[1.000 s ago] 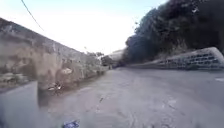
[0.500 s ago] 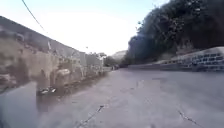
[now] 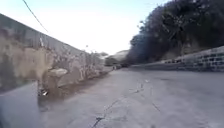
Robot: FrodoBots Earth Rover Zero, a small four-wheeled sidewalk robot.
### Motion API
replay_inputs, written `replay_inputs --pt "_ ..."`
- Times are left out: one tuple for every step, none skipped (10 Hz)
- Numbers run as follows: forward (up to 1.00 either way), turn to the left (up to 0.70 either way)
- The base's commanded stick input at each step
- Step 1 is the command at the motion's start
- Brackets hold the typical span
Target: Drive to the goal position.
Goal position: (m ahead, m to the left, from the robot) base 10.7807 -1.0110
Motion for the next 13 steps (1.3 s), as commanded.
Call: replay_inputs --pt "0.70 0.00" --pt "0.70 0.00" --pt "0.70 0.00" --pt "0.70 0.00" --pt "0.70 0.00" --pt "0.70 0.00" --pt "0.70 0.00" --pt "0.70 -0.27" --pt "0.70 -0.27" --pt "0.70 -0.26" --pt "0.70 -0.15" --pt "0.70 -0.05" --pt "0.70 0.00"
